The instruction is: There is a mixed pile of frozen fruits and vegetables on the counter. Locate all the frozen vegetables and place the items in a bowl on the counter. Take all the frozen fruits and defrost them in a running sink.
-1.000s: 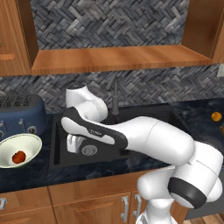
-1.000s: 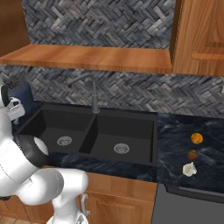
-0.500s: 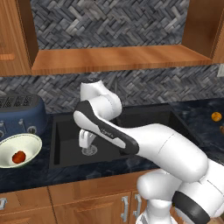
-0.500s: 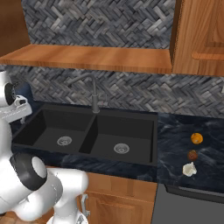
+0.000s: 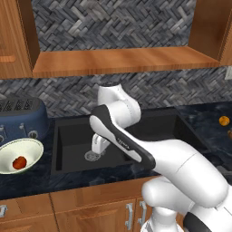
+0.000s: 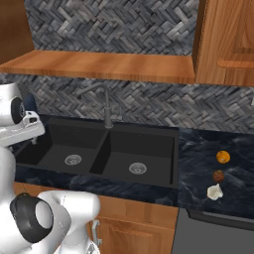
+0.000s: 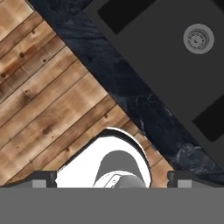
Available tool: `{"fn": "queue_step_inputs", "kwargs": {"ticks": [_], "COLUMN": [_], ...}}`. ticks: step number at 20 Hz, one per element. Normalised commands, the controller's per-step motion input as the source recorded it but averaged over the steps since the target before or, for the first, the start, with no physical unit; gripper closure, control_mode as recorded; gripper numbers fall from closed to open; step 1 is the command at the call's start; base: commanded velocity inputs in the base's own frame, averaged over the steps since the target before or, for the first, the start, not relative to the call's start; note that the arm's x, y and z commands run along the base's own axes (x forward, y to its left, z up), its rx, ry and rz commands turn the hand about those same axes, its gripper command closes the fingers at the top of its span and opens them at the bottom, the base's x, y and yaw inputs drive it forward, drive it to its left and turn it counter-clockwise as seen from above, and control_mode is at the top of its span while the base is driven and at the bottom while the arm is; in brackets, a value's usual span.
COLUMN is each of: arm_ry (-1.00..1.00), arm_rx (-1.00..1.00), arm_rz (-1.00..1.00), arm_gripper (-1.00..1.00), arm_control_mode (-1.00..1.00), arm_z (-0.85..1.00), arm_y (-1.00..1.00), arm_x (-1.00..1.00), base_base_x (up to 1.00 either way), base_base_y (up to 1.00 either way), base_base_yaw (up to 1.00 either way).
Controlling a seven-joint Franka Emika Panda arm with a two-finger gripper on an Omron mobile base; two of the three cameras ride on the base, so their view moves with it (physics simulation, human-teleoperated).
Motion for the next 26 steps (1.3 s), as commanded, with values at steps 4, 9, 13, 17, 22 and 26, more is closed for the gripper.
{"fn": "queue_step_inputs", "kwargs": {"ticks": [4, 9, 13, 17, 22, 26], "arm_ry": [0.01, 0.01, 0.02, 0.0, 0.0, 0.0], "arm_rx": [0.0, 0.0, 0.0, 0.0, -0.01, -0.01], "arm_rz": [-0.17, -0.19, -0.18, -0.14, -0.06, -0.05], "arm_gripper": [-1.0, -1.0, -1.0, -1.0, -1.0, -1.0], "arm_control_mode": [-1.0, -1.0, -1.0, -1.0, -1.0, -1.0], "arm_z": [0.02, 0.0, 0.0, 0.0, 0.0, 0.0], "arm_y": [-0.25, -0.45, -0.49, -0.53, -0.41, -0.38], "arm_x": [0.0, 0.01, 0.08, 0.09, 0.15, 0.14], "base_base_x": [0.0, 0.0, 0.0, 0.0, 0.0, 0.0], "base_base_y": [0.0, 0.0, 0.0, 0.0, 0.0, 0.0], "base_base_yaw": [0.0, 0.0, 0.0, 0.0, 0.0, 0.0]}}
